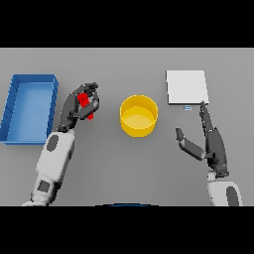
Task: Pick up the red beaker and tilt it to pour out 1 green nut into yellow bowl. Pick up the yellow bowl and place it on the metallic measuring scale.
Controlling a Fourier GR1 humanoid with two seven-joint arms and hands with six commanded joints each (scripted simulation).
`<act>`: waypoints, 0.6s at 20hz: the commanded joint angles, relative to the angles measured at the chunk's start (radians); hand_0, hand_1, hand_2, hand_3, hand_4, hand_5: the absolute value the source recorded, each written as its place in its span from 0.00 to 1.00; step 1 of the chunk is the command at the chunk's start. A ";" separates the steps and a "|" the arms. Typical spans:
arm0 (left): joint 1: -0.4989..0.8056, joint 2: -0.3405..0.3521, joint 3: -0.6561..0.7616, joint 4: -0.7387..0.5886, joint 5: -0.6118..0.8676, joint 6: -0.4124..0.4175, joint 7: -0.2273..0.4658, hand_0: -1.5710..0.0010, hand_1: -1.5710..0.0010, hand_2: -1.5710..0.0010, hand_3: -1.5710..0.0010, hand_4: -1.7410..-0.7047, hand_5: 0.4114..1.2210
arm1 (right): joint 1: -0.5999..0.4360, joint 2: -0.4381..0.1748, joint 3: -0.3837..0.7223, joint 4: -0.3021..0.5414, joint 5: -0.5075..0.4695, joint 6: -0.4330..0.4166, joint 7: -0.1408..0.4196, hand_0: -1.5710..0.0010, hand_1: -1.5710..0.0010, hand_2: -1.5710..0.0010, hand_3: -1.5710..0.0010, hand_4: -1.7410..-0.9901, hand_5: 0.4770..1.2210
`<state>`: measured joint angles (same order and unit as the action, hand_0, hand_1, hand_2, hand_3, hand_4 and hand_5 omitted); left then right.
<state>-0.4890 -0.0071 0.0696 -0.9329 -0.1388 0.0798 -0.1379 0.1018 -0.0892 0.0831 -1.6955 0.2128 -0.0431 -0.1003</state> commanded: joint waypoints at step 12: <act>-0.014 -0.012 -0.028 -0.013 -0.012 0.046 -0.021 0.05 0.05 0.05 0.06 0.09 0.89 | 0.011 0.006 -0.002 -0.005 -0.006 -0.003 0.002 1.00 1.00 1.00 1.00 0.64 0.23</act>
<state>-0.5037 -0.0194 0.0413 -0.9463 -0.1490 0.1245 -0.1614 0.1124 -0.0831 0.0809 -1.7000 0.2071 -0.0460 -0.0989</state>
